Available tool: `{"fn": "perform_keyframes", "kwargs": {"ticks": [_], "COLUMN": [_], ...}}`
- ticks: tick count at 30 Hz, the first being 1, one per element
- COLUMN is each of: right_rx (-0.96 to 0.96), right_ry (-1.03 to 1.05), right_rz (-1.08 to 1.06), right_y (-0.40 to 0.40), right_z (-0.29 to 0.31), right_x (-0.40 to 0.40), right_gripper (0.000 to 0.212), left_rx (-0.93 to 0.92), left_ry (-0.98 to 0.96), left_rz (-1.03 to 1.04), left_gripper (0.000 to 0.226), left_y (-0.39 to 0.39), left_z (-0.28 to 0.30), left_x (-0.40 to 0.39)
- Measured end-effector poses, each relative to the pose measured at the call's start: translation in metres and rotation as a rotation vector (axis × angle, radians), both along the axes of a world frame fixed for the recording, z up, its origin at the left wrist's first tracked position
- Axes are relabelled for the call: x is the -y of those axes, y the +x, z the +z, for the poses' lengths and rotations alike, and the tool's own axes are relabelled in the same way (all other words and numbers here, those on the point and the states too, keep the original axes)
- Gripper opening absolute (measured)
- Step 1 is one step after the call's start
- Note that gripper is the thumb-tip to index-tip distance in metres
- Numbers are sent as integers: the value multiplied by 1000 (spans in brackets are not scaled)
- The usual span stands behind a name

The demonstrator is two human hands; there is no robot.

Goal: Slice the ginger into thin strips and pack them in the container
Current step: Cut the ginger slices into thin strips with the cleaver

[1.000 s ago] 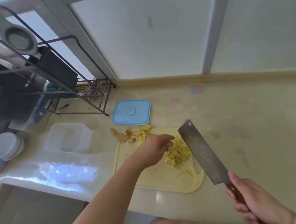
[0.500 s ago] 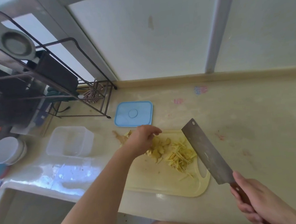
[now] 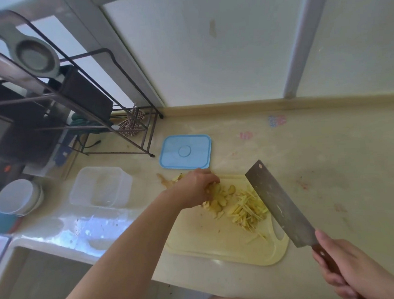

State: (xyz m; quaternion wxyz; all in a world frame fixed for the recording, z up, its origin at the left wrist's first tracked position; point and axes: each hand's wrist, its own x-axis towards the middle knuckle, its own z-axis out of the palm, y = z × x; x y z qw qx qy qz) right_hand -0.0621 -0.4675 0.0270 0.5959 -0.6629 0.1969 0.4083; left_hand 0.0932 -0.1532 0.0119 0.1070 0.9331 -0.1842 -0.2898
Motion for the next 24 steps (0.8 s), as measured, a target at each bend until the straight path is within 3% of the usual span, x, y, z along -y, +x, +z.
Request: {"fn": "perform_keyframes", "kwargs": {"ticks": [10,13,20,22,24], "right_rx": [4,10,15,6,-5], "right_ry": [16,3,-20,-17,-17], "right_rz": [-16,-11,48,70,98], "right_y": [-3,-3,0,2,3], "right_z": [3,4,6,7,9], "right_x": [-2,-4,-18,-26,-36], "right_gripper": [96,98,97,91,82], "left_rx": [105,177,93,18,-31], "left_ry": [27,-159,-825,-874,-780], "left_rz": [70,177,857,945,938], "left_gripper": [26,22,16,14,14], "left_y": [-4,-14,-57,-78,-100], "left_z": [1,8,15,10,-3], "left_x": [1,-2,-22,-37,-54]}}
